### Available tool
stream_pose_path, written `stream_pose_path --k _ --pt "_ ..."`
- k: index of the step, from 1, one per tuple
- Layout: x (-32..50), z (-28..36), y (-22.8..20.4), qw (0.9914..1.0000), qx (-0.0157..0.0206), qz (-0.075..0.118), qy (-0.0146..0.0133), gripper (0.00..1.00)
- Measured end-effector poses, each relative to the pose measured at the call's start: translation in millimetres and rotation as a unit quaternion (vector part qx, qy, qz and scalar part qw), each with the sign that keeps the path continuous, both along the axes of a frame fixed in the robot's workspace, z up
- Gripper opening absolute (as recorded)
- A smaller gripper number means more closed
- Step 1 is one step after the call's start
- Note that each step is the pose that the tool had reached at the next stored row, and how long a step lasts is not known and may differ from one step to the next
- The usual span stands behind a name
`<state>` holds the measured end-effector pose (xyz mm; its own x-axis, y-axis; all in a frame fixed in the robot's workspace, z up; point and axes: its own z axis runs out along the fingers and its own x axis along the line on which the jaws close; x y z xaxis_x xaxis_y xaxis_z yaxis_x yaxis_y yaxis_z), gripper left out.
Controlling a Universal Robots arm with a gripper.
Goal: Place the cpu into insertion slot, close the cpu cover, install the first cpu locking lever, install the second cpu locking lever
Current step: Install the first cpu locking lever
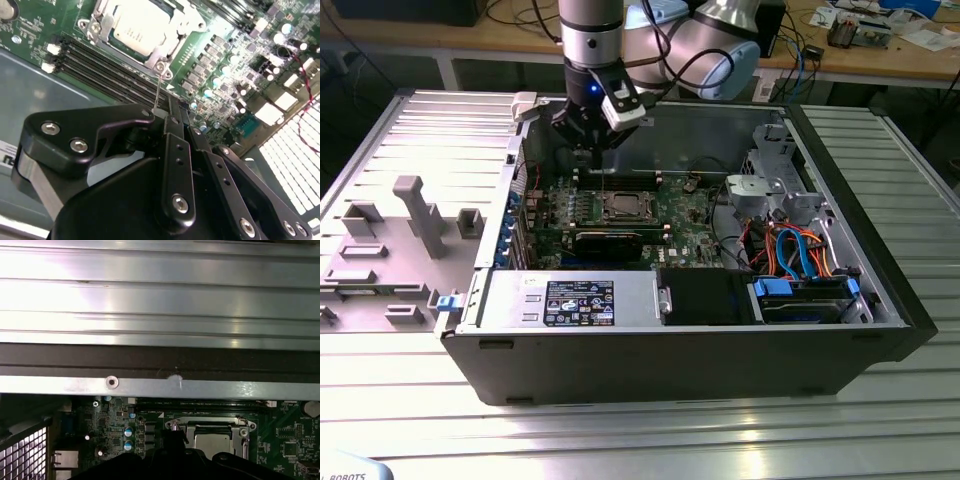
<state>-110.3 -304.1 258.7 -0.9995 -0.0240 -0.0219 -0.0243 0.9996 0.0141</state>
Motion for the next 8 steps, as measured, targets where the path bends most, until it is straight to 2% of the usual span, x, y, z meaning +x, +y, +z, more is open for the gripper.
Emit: stream_pose_path --k 1,3,7,8 --pt "4.2 -0.7 0.6 1.0 -0.0002 -0.001 0.0001 0.11" --pt "7.4 -1.9 0.8 1.0 -0.0002 -0.002 0.0 0.11" --pt "9.6 -2.9 1.2 1.0 -0.0002 -0.002 0.0 0.11" --pt "11.5 -3.7 1.1 0.99999 0.0025 -0.002 0.0 0.11"
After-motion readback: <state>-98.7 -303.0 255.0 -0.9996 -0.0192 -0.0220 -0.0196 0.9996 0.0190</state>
